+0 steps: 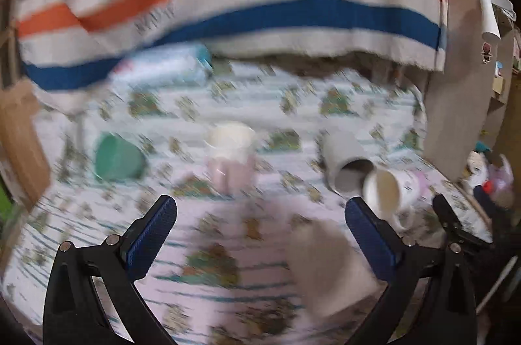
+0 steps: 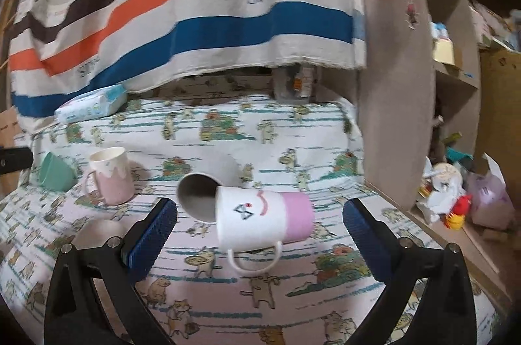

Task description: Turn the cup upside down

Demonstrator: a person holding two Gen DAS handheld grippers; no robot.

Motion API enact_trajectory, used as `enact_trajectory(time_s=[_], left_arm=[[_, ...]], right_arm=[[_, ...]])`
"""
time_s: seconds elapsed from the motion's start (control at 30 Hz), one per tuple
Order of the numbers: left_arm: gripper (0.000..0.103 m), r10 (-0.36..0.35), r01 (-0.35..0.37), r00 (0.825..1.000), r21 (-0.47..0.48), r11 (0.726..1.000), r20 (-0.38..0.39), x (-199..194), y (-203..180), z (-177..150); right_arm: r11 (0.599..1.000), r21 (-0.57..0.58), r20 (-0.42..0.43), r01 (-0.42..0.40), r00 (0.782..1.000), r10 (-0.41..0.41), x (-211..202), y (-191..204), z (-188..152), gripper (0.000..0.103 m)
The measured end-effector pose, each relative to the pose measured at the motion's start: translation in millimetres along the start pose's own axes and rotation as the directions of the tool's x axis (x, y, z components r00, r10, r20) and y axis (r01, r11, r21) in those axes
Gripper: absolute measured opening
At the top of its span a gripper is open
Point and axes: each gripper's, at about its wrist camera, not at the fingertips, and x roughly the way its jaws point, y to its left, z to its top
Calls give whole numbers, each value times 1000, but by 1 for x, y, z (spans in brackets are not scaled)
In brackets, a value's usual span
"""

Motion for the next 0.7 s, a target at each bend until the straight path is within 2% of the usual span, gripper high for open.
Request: enact_trajectory(time_s=[0.07, 0.17, 0.33, 0.4, 0.43, 0.5, 0.57, 0.7], left_arm=[[103, -1, 4, 995, 27, 1000, -97, 16, -12, 4], [103, -7, 11, 983, 23, 1000, -185, 34, -27, 6], [103, -74, 62, 964, -52, 997, -254, 52, -43, 9], [93, -93, 74, 956, -80, 994, -279, 62, -47, 8], [91, -88, 65, 951, -85, 994, -296, 68, -48, 8], [81, -79, 41, 931, -115, 993, -357, 84, -44, 3], [80, -102, 36, 916, -173, 984, -389, 93, -36, -3], [79, -110, 2, 909, -260, 966, -401, 100, -21, -15]], right_arm=[[1000, 28, 7, 3, 1000, -4, -1, -7, 0, 103], [998, 56, 5, 5, 1000, -6, -1, -13, 0, 103], [995, 101, 12, 6, 1000, -7, -3, -23, 1, 103], [994, 106, 7, 9, 1000, -9, -2, -24, 1, 103], [994, 105, 4, 7, 1000, -7, -1, -23, 1, 103], [996, 93, 2, 2, 1000, -2, -1, -21, 1, 103], [997, 80, 5, -2, 1000, 2, -1, -18, 1, 103], [998, 55, 3, -9, 1000, 9, -1, -13, 1, 103]])
